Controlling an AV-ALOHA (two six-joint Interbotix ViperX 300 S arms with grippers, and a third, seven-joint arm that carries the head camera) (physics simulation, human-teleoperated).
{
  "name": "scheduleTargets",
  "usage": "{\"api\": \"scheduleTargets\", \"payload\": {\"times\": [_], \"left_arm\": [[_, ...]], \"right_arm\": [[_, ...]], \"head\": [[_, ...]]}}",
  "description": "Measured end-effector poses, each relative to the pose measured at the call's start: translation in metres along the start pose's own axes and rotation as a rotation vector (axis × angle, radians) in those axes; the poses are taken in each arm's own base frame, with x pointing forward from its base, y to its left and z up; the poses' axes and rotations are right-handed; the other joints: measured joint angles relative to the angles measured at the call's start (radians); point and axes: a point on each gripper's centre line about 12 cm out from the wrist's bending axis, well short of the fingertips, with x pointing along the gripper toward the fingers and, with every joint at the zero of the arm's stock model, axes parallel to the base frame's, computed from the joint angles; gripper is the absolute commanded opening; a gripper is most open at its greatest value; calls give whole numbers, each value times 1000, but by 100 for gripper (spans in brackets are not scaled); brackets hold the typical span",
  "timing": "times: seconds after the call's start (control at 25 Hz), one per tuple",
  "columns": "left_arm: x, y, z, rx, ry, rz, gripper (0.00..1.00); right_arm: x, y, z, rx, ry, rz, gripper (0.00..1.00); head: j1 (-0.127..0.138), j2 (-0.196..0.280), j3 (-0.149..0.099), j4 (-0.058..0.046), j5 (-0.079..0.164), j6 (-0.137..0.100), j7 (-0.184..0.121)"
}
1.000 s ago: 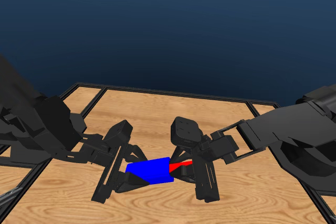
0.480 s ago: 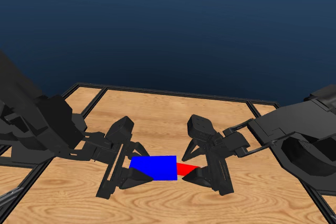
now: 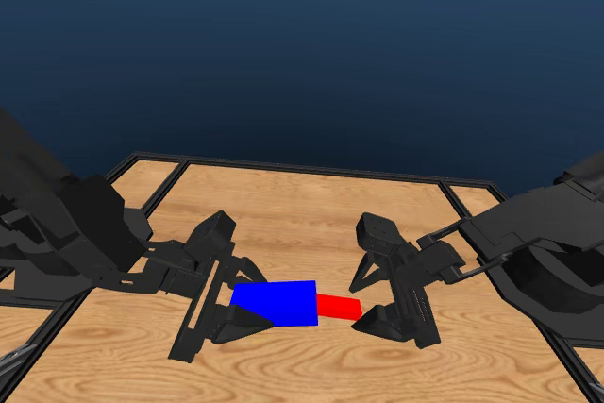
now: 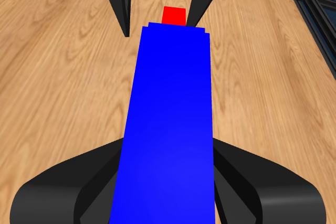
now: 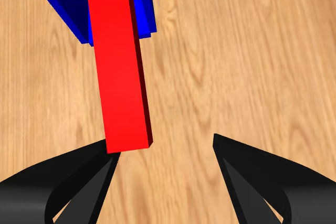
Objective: Insert peg into socket
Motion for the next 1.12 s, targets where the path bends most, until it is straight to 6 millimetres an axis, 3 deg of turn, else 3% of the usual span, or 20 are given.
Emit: {"api": "scheduleTargets", "payload": {"times": [0.12, 0.16, 0.2, 0.4, 0.84, 1.12], "left_arm": [[-1, 1, 1, 5, -7, -1, 0], [-1, 1, 1, 4, -5, 0, 0], [-1, 0, 2, 3, -7, -1, 0], [0, 2, 4, 7, -8, -4, 0], [0, 0, 5, 3, -7, -9, 0], [1, 1, 6, 2, -6, -6, 0]], "right_arm": [[4, 1, -17, 38, 33, 4, 100], [5, 1, -24, 50, 46, 4, 92], [6, 0, -30, 61, 57, 2, 0], [3, 3, -33, 47, 59, 6, 0], [-21, 16, 16, -43, -40, 5, 0], [0, 26, 35, -66, -60, 19, 0]], "head": [[-2, 0, 0, 0, -1, 0, 0], [-2, 0, 0, 0, -1, 0, 0], [-2, 0, 0, 0, -1, 0, 0], [-8, -2, 0, -2, 0, 2, 1], [-15, -3, 0, -2, 1, 6, 3], [-14, -3, 0, -1, 4, 9, 2]]}}
